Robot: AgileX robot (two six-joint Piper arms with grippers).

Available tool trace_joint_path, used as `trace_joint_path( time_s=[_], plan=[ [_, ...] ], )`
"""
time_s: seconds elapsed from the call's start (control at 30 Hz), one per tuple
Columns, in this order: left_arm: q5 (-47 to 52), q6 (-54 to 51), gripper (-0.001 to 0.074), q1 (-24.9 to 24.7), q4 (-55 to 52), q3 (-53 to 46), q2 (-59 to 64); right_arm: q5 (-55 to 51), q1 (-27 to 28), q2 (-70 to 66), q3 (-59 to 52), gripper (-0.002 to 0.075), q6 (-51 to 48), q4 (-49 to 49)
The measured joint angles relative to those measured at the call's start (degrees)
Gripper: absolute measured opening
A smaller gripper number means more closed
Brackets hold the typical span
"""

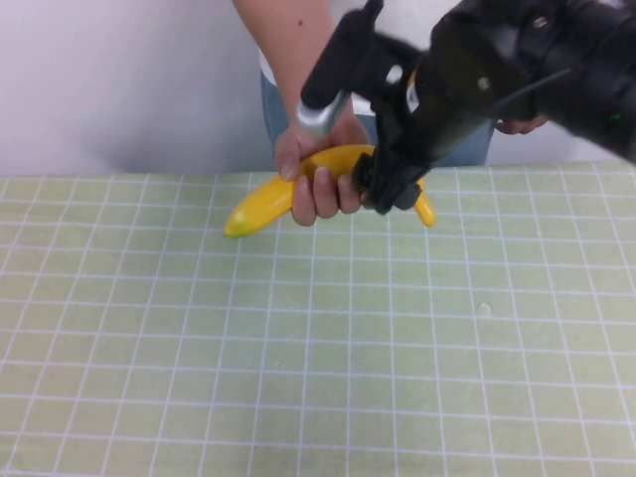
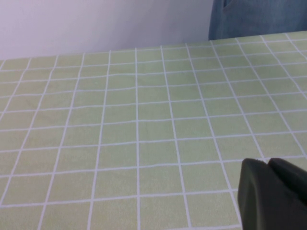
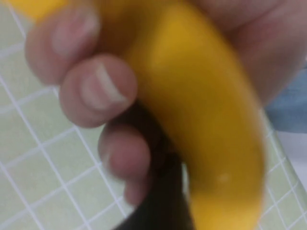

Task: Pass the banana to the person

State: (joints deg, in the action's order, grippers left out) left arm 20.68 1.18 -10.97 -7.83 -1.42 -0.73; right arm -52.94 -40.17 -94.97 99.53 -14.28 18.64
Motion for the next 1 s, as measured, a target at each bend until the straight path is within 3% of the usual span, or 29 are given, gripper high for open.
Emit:
trace_joint_path(
  time_s=[0.1,0.17,0.27,0.3,0.4,0.73,1.0],
  plan=[
    [0.0,0.0,-0.0004,0.0,0.0,0.0,0.0,-0.52,-0.75,4.38,0.0,0.059,0.08,0.34],
    [0.0,0.0,-0.0004,0.0,0.0,0.0,0.0,-2.61,-1.0,7.27,0.0,0.0492,0.08,0.34],
    [0.0,0.0,-0.0004,0.0,0.0,0.0,0.0,-8.47,-1.0,11.86,0.0,0.0165,0.27,0.61],
    [0.0,0.0,-0.0004,0.0,0.0,0.0,0.0,-10.94,-1.0,13.11,0.0,0.002,0.43,0.59],
    [0.0,0.0,-0.0004,0.0,0.0,0.0,0.0,-16.26,-1.0,16.19,-1.04,-0.0008,3.1,-1.64],
    [0.0,0.0,-0.0004,0.0,0.0,0.0,0.0,-19.5,-1.0,21.16,-17.2,-0.0007,6.28,-15.46],
    [0.0,0.0,-0.0004,0.0,0.0,0.0,0.0,-20.53,-1.0,19.8,-17.85,-0.0007,3.33,4.75]
  ],
)
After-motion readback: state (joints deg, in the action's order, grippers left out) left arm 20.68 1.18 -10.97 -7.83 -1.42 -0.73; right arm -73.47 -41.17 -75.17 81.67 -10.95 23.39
